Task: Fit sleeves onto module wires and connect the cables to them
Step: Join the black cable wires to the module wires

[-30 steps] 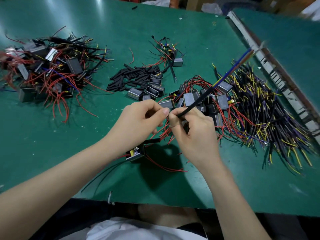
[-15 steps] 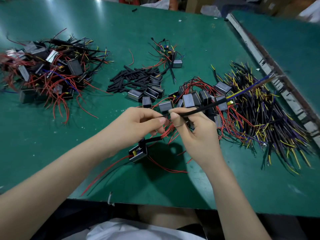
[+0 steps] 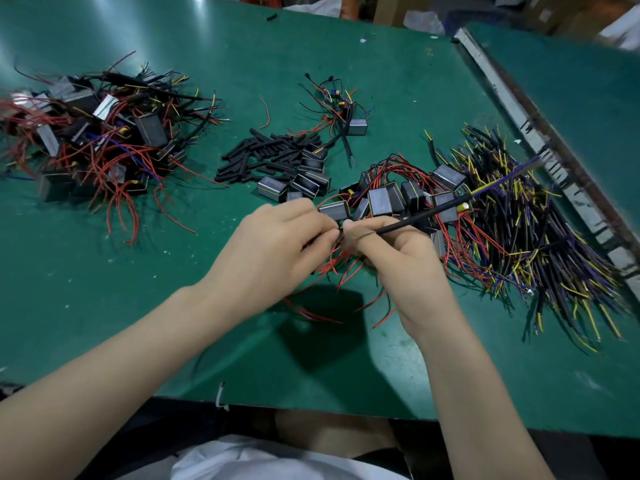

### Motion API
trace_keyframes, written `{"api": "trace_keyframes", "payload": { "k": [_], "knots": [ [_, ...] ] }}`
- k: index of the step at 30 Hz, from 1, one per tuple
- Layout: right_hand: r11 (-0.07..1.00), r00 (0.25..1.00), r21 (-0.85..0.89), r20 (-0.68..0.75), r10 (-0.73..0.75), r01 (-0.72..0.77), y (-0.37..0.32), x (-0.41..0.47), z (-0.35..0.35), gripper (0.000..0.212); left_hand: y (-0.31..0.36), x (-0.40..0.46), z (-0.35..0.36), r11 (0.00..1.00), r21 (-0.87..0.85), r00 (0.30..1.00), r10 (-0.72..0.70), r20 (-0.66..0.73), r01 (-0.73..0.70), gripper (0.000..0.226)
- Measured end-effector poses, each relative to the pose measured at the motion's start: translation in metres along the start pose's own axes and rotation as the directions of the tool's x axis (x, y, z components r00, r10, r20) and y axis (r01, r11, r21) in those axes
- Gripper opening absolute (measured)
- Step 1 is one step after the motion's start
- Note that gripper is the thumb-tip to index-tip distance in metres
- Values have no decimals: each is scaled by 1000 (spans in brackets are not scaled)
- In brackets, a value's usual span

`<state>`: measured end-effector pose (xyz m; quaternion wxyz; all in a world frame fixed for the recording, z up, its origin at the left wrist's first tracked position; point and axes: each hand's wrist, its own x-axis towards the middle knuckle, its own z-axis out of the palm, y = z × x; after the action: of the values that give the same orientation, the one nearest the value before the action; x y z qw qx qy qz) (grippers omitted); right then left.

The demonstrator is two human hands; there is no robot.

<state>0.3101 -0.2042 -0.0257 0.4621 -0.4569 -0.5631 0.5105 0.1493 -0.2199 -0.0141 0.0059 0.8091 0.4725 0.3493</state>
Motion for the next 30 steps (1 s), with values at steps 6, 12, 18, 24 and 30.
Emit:
{"api": "trace_keyframes", "payload": {
  "k": [6,12,18,24,30],
  "knots": [
    [977,979,81,48,196,-199,-3,0,0,35,-8,8,-13,884,302,934,337,115,-356,32],
    [880,904,205,105,415,-428,-8,3,4,36,-20,24,-25,686,373,779,582,233,-624,25],
    [920,949,235,79,304,-314,-7,3,7,18,-22,24,-23,932,173,944,296,148,-320,24],
    [976,991,170,5,135,-133,-8,0,4,32,-15,15,-15,849,-379,921,-273,279,367,13],
    [995,995,36,46,-91,90,-10,-2,-2,22,-14,17,-4,459,-571,732,-396,554,681,25]
  ]
}}
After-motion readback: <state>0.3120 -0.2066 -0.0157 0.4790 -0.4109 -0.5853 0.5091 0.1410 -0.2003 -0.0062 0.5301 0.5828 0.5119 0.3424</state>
